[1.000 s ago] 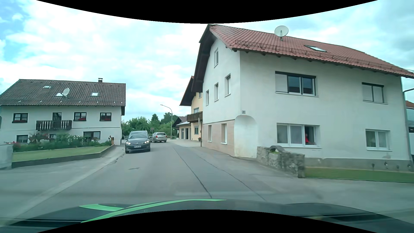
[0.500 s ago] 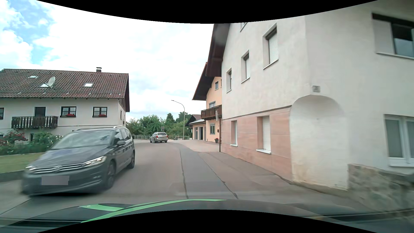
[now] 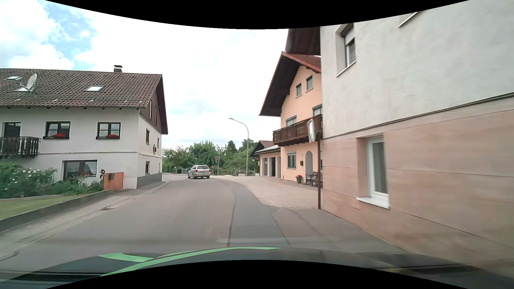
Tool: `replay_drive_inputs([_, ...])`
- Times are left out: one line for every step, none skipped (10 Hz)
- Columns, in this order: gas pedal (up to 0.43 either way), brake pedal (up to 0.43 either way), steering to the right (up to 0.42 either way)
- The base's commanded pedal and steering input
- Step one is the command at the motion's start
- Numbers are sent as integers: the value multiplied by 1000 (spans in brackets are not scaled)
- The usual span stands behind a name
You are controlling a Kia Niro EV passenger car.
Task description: Follow the waypoints while adhering to traffic rules and regulations
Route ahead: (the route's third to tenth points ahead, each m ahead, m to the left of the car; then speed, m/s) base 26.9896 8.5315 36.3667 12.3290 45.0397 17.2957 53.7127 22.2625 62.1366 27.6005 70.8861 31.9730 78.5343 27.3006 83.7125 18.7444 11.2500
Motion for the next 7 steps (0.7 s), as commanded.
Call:
replay_drive_inputs([39,0,-67])
replay_drive_inputs([39,0,-65])
replay_drive_inputs([47,0,-64])
replay_drive_inputs([47,0,-64])
replay_drive_inputs([47,0,-64])
replay_drive_inputs([47,0,-64])
replay_drive_inputs([47,0,-64])
